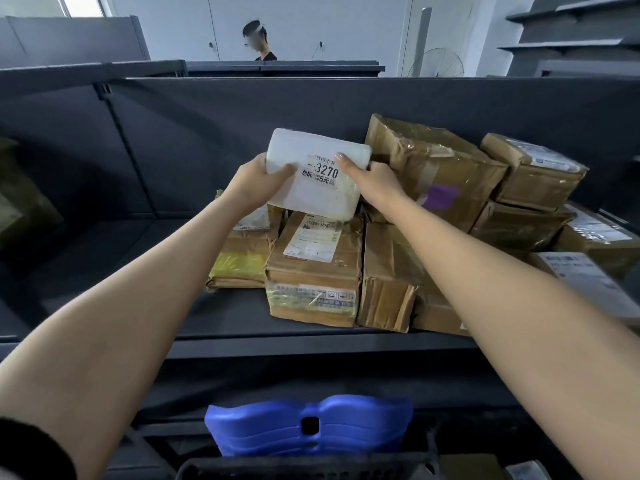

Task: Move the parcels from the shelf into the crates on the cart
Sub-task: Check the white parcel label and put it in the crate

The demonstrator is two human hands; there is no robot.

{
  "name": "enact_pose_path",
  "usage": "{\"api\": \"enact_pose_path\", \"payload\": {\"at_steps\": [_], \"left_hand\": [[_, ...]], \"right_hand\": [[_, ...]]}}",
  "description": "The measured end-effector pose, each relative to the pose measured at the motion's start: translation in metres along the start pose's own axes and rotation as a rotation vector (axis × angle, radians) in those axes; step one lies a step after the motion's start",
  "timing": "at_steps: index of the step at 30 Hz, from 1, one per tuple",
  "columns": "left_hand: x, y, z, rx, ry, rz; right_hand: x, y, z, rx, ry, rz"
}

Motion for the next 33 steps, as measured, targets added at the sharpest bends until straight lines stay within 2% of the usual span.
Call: {"api": "enact_pose_path", "payload": {"at_steps": [6,13,17,26,33], "left_hand": [[-0.012,-0.006,0.006,-0.064,-0.083,-0.016],[-0.072,-0.025,0.017,-0.229,-0.195,-0.100],[-0.120,-0.037,0.020,-0.338,-0.255,-0.134],[-0.243,-0.040,0.001,-0.414,-0.329,-0.146],[-0.352,-0.036,-0.026,-0.605,-0.281,-0.110]], "right_hand": [[-0.007,0.012,0.005,0.007,-0.074,0.114],[-0.047,0.021,0.016,0.030,-0.141,0.243],[-0.091,0.025,0.024,0.059,-0.172,0.309],[-0.215,0.014,0.042,0.079,-0.204,0.365],[-0.316,-0.011,0.049,0.191,-0.154,0.392]]}}
Point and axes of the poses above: each hand's wrist, its own x-axis towards the middle knuckle, its own z-axis out of the back of the hand, y = z × x, the point moved 8 cm from there along x, towards the middle knuckle, and after that the axes turned 3 degrees about z, right-handed, at the moved point
